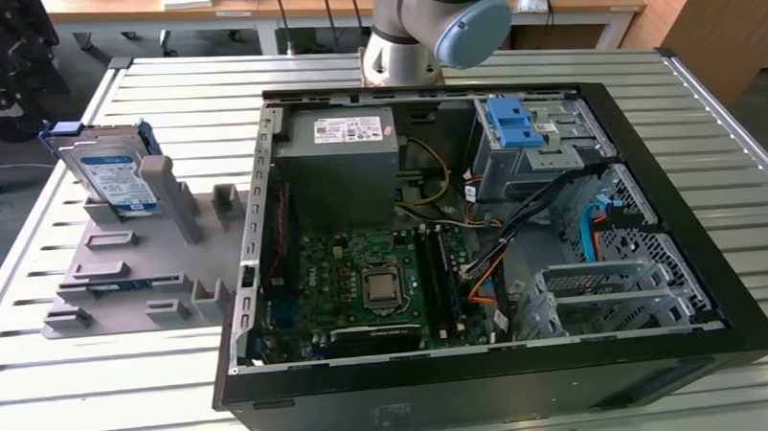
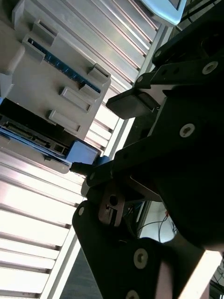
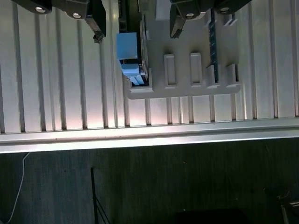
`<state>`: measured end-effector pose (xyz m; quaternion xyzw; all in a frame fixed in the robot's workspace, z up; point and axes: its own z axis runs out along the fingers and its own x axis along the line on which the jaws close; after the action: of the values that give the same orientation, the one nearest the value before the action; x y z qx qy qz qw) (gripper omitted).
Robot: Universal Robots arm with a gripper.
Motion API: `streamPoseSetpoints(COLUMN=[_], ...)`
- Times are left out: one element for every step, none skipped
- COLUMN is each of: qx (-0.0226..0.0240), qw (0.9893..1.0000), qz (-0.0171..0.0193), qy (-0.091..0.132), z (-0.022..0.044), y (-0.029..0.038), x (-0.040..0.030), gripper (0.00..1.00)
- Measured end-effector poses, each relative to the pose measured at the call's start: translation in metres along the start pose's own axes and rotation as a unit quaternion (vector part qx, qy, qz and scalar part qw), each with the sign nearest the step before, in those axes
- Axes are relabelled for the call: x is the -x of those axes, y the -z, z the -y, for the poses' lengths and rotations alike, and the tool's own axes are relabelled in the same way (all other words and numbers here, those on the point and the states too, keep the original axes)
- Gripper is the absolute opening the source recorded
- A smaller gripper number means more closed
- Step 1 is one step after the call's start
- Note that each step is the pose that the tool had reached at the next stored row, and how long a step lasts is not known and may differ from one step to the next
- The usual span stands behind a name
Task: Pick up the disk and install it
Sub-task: 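Pick up the disk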
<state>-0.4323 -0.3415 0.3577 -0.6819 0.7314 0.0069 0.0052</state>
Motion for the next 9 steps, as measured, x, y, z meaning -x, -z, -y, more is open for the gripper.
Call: streamPoseSetpoints(qx=[0.0,0.0,-0.0002,-0.0003,-0.0002,-0.0001,-0.0002,-0.0003,-0.0003], qw=[1.0,1.0,1.0,1.0,1.0,1.0,1.0,1.0,1.0], qz=[-0.0002,-0.001,-0.0011,-0.0011,-0.0012,-0.0012,-0.0012,-0.0012,-0.0012], qy=[0.0,0.0,0.0,0.0,0.0,0.0,0.0,0.0,0.0], z=[0.0,-0.0001,-0.0002,-0.0003,-0.0003,-0.0004,-0.0004,-0.0004,-0.0004], y=[-0.0014,-0.0027,-0.0044,-0.0063,-0.008,-0.0097,-0.0116,-0.0134,-0.0153], x=[0.0013,0.0026,0.0034,0.0037,0.0036,0.0036,0.0036,0.0036,0.0036], gripper=[0.65,0.65,0.65,0.65,0.65,0.65,0.65,0.65,0.65])
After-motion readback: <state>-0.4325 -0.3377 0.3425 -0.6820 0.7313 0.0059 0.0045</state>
